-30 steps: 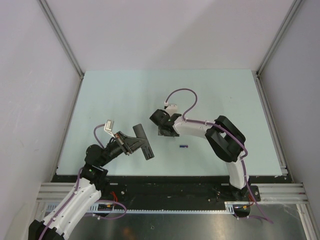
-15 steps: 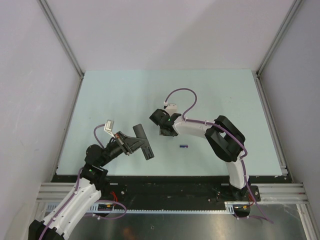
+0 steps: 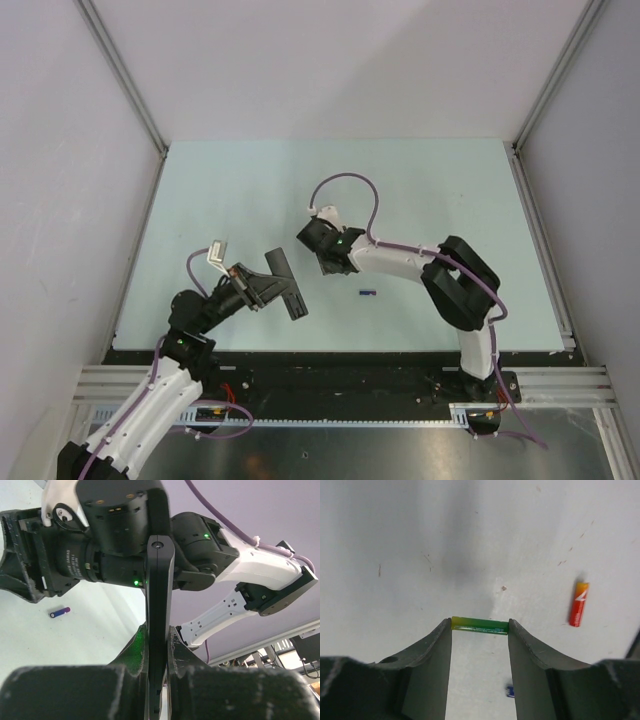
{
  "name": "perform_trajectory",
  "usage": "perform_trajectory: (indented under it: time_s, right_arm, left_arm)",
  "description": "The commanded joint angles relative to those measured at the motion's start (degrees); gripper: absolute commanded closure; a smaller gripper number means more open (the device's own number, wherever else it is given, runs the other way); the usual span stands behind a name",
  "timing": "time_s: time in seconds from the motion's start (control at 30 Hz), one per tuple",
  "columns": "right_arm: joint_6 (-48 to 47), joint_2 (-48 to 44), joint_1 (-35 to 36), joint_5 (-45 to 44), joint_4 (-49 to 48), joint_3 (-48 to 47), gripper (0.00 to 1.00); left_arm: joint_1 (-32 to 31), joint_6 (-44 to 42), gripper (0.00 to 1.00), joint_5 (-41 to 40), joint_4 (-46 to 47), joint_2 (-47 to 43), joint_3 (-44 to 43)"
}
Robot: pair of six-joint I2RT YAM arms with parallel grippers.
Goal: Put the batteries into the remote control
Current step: Adjust the battery at the center of the board.
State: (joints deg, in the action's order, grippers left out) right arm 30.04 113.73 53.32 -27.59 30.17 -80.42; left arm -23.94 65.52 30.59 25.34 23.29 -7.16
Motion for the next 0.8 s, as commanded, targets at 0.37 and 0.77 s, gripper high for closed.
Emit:
perform_trajectory:
  time_s: [0.37,0.77]
  right_arm:
    - [-48.32,-15.74,-5.24,20.12,-11.98,13.18,0.8]
    - [-49.38,-10.82,-3.4,29.43,-11.19,13.63,0.75]
  left_arm:
    - [-0.58,-0.74,1.0,0.17,0.67,-2.63,0.13]
    - [-1.37,-1.18,1.0,-0.35,0.41,-2.46,0.65]
